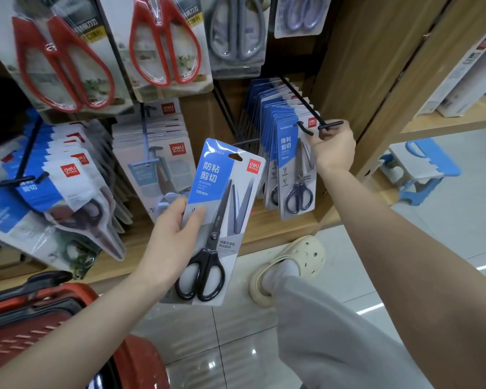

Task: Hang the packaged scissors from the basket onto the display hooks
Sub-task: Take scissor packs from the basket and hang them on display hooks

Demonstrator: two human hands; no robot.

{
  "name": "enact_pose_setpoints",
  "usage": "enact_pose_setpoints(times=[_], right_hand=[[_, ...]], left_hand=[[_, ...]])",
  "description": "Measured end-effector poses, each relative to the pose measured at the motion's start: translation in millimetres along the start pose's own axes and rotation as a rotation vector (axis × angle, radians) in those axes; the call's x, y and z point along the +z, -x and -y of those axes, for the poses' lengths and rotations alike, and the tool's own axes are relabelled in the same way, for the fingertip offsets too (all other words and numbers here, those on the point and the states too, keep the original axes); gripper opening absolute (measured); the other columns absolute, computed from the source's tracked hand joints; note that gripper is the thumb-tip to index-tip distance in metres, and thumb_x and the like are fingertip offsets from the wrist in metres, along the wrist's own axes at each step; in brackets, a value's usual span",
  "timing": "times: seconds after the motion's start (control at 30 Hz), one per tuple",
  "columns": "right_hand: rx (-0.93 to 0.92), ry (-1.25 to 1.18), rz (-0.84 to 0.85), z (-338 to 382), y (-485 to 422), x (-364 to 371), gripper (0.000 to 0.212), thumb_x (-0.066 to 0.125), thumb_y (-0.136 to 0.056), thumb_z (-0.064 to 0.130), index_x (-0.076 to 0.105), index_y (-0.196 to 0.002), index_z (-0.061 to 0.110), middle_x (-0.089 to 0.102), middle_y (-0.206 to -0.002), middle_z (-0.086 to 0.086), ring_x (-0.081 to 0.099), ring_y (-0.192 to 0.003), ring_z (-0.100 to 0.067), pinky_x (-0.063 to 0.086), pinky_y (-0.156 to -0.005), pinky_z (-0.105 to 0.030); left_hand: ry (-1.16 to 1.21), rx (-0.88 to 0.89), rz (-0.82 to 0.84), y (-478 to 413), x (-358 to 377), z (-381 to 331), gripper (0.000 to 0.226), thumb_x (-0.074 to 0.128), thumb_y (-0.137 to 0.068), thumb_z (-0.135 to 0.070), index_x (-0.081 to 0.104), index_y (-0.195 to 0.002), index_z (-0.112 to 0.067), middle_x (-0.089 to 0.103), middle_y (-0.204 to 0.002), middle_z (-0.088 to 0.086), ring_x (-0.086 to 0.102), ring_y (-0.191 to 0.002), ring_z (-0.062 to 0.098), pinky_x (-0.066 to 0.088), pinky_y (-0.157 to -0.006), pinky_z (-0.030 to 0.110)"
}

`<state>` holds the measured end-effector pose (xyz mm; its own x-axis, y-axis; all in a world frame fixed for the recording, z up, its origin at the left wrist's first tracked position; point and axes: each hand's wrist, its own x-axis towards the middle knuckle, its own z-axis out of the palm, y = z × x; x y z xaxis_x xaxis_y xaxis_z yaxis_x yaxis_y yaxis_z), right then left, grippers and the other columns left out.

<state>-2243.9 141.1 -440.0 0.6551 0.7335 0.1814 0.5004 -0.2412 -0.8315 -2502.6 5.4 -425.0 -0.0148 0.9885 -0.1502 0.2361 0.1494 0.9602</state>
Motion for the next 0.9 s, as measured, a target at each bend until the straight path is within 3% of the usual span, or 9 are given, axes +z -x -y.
enact_pose_setpoints(times=[0.1,0.2,0.3,0.37,0.43,0.57,0.7,0.77,0.9], right_hand=[[-0.001,0.033,0.048,2,16,-7,0.036,0.065,-0.087,0.022,0.050,-0.118,0.010,0.055,-0.120,-0.006,0.057,-0.101,-0.017,0.048,-0.086,-0.030],[-0.057,0.011,0.093,9,56,-19,0.021,0.052,-0.095,0.014,0.048,-0.113,0.006,0.053,-0.115,-0.010,0.054,-0.093,-0.016,0.040,-0.077,-0.021],[-0.051,-0.170,0.410,23,110,-34,0.014,0.041,-0.100,0.025,0.048,-0.105,0.014,0.058,-0.101,-0.004,0.059,-0.090,-0.016,0.051,-0.076,-0.028],[0.021,-0.289,0.648,36,141,-43,0.024,0.038,-0.100,0.033,0.050,-0.108,0.014,0.062,-0.105,-0.002,0.063,-0.095,-0.016,0.053,-0.082,-0.032],[0.048,-0.381,0.756,47,161,-50,0.026,0.042,-0.099,0.034,0.052,-0.111,0.013,0.065,-0.111,-0.004,0.064,-0.101,-0.015,0.054,-0.086,-0.033],[0.027,-0.566,0.752,59,181,-67,0.017,0.047,-0.098,0.014,0.059,-0.109,0.010,0.069,-0.108,-0.004,0.066,-0.097,-0.011,0.054,-0.084,-0.026],[-0.052,-0.582,0.682,57,173,-87,0.014,0.048,-0.097,0.011,0.062,-0.102,0.012,0.071,-0.098,0.001,0.067,-0.089,-0.006,0.054,-0.074,-0.018],[-0.057,-0.566,0.601,52,158,-98,0.015,0.048,-0.097,0.014,0.063,-0.097,0.018,0.071,-0.095,0.003,0.067,-0.085,-0.005,0.052,-0.068,-0.016],[-0.015,-0.402,0.495,29,119,-106,0.014,0.050,-0.097,0.020,0.063,-0.093,0.022,0.072,-0.098,0.002,0.067,-0.085,-0.006,0.053,-0.074,-0.025]], left_hand=[[0.006,-0.031,0.007,6,-2,0,0.014,0.048,-0.097,-0.018,0.060,-0.103,-0.013,0.069,-0.104,0.010,0.064,-0.101,0.028,0.049,-0.092,0.049],[0.022,-0.034,-0.010,16,-4,-4,0.013,0.047,-0.097,-0.015,0.059,-0.101,-0.012,0.068,-0.104,0.009,0.064,-0.093,0.017,0.049,-0.088,0.037],[0.037,-0.034,-0.010,27,-8,-6,0.012,0.046,-0.098,-0.015,0.057,-0.100,-0.012,0.065,-0.107,0.017,0.059,-0.090,0.018,0.047,-0.090,0.044],[0.048,-0.026,0.005,35,-10,-9,0.012,0.046,-0.098,-0.015,0.057,-0.100,-0.013,0.066,-0.106,0.016,0.059,-0.088,0.019,0.047,-0.090,0.046],[0.027,0.004,0.019,45,-10,-10,0.012,0.047,-0.098,-0.015,0.057,-0.100,-0.009,0.066,-0.102,0.017,0.058,-0.086,0.018,0.048,-0.088,0.047],[-0.080,0.130,0.040,59,-11,-8,0.012,0.050,-0.096,-0.011,0.060,-0.099,-0.018,0.067,-0.097,0.009,0.061,-0.086,0.022,0.048,-0.084,0.042],[-0.254,0.276,0.068,57,-12,-16,0.023,0.056,-0.090,-0.003,0.056,-0.092,-0.026,0.063,-0.092,-0.011,0.060,-0.085,0.006,0.044,-0.075,0.013],[-0.366,0.383,0.070,51,-12,-29,0.024,0.057,-0.089,-0.004,0.057,-0.101,-0.025,0.056,-0.096,-0.019,0.055,-0.090,-0.003,0.038,-0.075,0.003],[-0.644,0.594,0.111,29,-8,-64,0.030,0.054,-0.092,-0.018,0.055,-0.121,-0.022,0.050,-0.110,-0.014,0.046,-0.106,-0.001,0.034,-0.091,0.013]])
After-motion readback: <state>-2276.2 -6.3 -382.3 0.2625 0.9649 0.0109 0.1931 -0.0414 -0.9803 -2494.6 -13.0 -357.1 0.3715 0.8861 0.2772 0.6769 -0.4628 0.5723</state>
